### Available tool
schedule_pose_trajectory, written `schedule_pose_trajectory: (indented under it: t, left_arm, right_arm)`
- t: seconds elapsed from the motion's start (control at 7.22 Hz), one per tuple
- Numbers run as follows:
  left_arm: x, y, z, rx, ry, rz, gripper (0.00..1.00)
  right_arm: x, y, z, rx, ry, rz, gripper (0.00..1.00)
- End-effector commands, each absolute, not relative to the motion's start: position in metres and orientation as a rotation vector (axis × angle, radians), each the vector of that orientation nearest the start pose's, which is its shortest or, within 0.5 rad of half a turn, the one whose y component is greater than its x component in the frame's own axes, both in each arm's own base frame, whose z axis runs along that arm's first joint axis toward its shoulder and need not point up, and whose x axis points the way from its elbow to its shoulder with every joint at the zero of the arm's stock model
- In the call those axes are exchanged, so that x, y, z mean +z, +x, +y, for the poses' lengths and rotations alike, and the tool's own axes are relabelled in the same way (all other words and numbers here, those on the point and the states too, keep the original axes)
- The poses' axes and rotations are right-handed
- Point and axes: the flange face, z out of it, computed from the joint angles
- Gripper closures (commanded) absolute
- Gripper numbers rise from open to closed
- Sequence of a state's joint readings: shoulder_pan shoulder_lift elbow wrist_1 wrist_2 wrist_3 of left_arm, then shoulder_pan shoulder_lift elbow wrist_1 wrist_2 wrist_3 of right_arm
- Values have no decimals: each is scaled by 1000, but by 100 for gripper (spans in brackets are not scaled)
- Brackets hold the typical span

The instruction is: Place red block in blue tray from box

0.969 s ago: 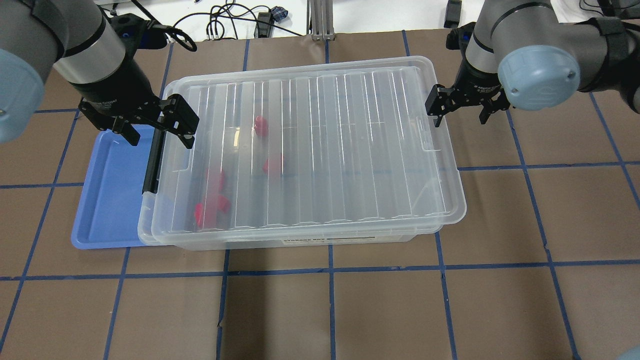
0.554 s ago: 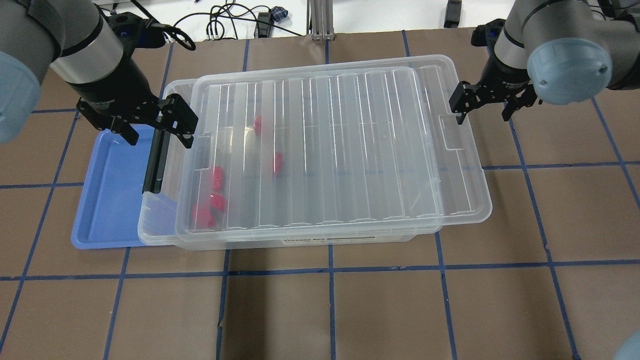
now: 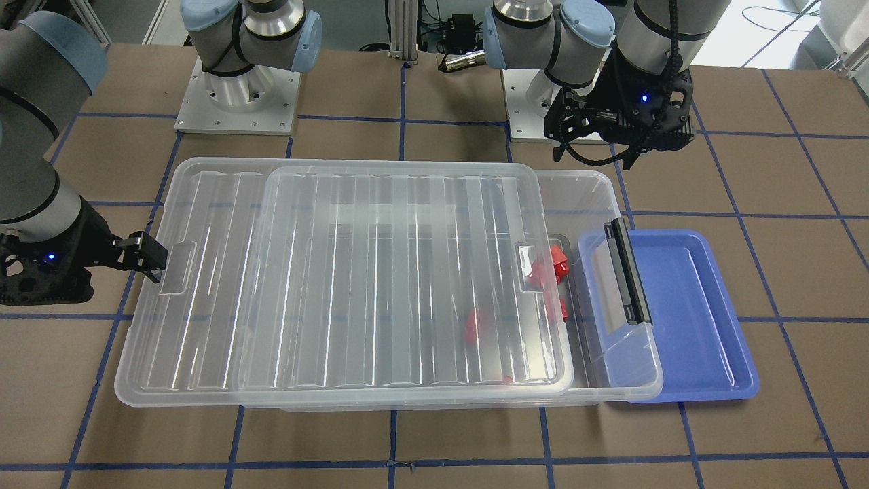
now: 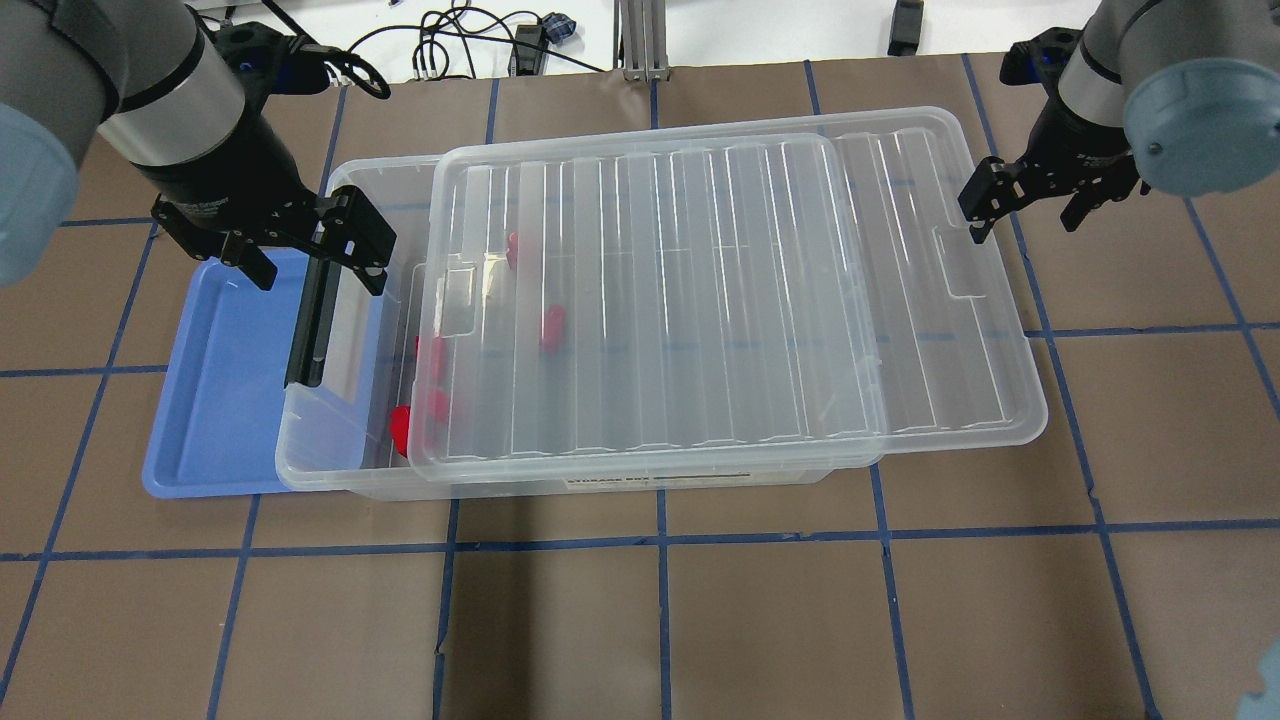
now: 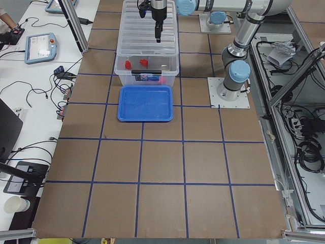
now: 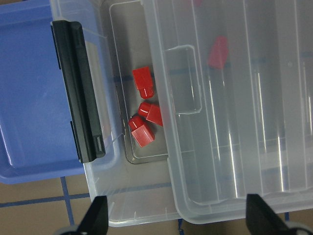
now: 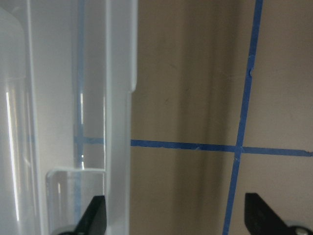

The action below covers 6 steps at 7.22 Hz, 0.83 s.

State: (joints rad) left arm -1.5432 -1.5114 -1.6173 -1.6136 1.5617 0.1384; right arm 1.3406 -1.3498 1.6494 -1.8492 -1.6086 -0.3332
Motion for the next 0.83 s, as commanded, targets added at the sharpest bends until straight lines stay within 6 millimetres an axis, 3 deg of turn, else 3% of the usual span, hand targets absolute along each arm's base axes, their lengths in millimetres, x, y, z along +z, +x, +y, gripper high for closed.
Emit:
schedule_pose_trajectory:
  t: [0.0,0.69]
  left_arm:
    - [488,-122,-468,49,174,3148,0]
    - [489,-122,-469,47,171,3148,0]
  right_arm:
    - [359,-38,-578,58,-238,3159,0]
    - [361,-85,-575,69,-361,3186,0]
